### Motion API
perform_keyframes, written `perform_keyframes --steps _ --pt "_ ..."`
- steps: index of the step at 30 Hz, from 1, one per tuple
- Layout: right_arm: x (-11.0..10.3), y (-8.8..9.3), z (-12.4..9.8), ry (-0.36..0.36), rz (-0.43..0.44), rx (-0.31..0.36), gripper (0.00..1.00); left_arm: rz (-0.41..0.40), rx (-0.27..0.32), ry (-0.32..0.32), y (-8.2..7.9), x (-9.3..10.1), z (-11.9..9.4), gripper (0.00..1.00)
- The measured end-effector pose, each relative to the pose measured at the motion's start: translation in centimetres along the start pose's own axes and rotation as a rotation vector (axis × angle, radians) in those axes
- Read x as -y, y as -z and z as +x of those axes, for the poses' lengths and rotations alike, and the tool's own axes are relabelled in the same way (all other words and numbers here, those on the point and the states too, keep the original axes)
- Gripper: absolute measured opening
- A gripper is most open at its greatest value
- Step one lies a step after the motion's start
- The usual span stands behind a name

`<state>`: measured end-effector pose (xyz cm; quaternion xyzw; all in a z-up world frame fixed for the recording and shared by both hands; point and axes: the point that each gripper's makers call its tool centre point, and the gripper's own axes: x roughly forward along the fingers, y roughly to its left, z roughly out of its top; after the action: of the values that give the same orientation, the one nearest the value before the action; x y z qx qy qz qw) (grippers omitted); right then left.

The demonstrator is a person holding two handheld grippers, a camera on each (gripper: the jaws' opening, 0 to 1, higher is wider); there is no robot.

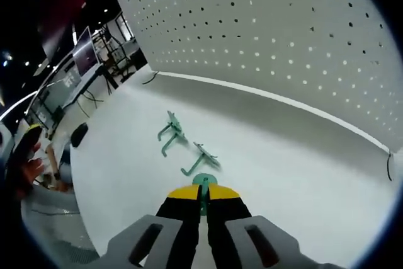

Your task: Insert the hook assembly into the mounting plate slot until the hook locks in place.

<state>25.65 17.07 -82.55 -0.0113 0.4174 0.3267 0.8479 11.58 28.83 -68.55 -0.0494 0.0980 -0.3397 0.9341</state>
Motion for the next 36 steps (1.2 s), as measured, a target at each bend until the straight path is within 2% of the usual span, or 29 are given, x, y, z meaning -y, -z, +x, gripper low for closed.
perform_keyframes --steps 4,14,23,29,32,36 --pt "0.1 -0.4 -1.0 0.009 0.004 0.044 0.01 0.005 -0.006 0.007 0.1 0.2 0.1 0.86" --pt "-0.1 -3.6 -4.7 0.041 0.0 0.241 0.01 0.014 -0.018 0.022 0.4 0.7 0.2 0.86" --pt "-0.3 -5.7 -7.9 0.069 -0.002 0.377 0.01 0.027 -0.02 0.028 0.3 0.9 0.2 0.87" --pt "0.3 -6.8 -9.8 0.109 -0.019 0.452 0.01 0.093 -0.038 0.046 0.3 1.6 0.7 0.88" --pt "0.5 -7.3 -10.6 0.126 -0.02 0.484 0.01 0.106 -0.021 0.066 -0.6 2.2 1.5 0.88" --pt "0.6 -7.7 -11.6 0.138 -0.021 0.514 0.01 0.128 0.025 0.08 -2.9 2.4 2.6 0.88"
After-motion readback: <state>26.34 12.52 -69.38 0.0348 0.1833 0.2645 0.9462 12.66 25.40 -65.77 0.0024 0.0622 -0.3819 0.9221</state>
